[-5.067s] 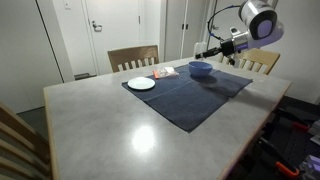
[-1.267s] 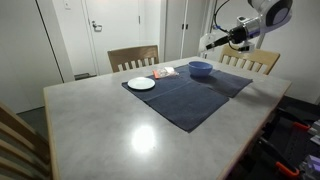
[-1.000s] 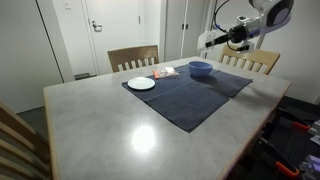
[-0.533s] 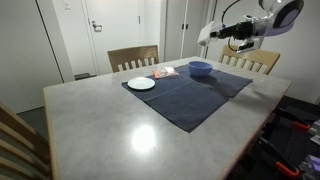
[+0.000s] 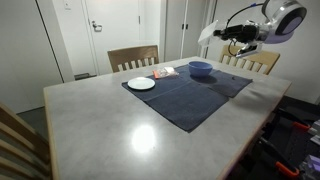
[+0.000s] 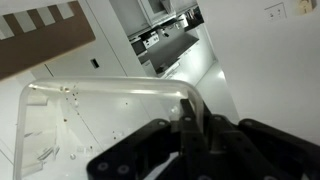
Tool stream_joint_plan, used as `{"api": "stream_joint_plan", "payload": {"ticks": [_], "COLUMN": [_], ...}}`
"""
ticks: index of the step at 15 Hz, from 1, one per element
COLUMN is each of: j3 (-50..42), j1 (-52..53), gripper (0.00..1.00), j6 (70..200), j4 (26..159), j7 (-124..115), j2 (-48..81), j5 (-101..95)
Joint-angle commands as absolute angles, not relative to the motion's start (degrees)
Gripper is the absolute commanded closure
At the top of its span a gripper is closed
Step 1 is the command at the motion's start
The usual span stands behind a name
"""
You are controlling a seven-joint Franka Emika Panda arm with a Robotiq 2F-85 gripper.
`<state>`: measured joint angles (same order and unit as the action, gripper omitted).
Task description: Pick the plastic box and pour its contents into the bowl
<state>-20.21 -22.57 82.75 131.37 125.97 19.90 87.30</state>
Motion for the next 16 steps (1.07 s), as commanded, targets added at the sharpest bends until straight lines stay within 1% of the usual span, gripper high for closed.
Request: {"api": "stream_joint_plan", "payload": {"ticks": [1,7,16], "j3": [-19.7,-19.8,-20.0], "j1": [-23.4,-22.8,-18.6], "gripper": [0.98,0.98,0.98], "j6": [77.2,75.1,83.7], "j4": [128.1,124.8,119.7], "j7": [127.2,125.8,113.9], "j2": [25.1,27.9,24.7], "j5": [88.1,87.4,84.1]}}
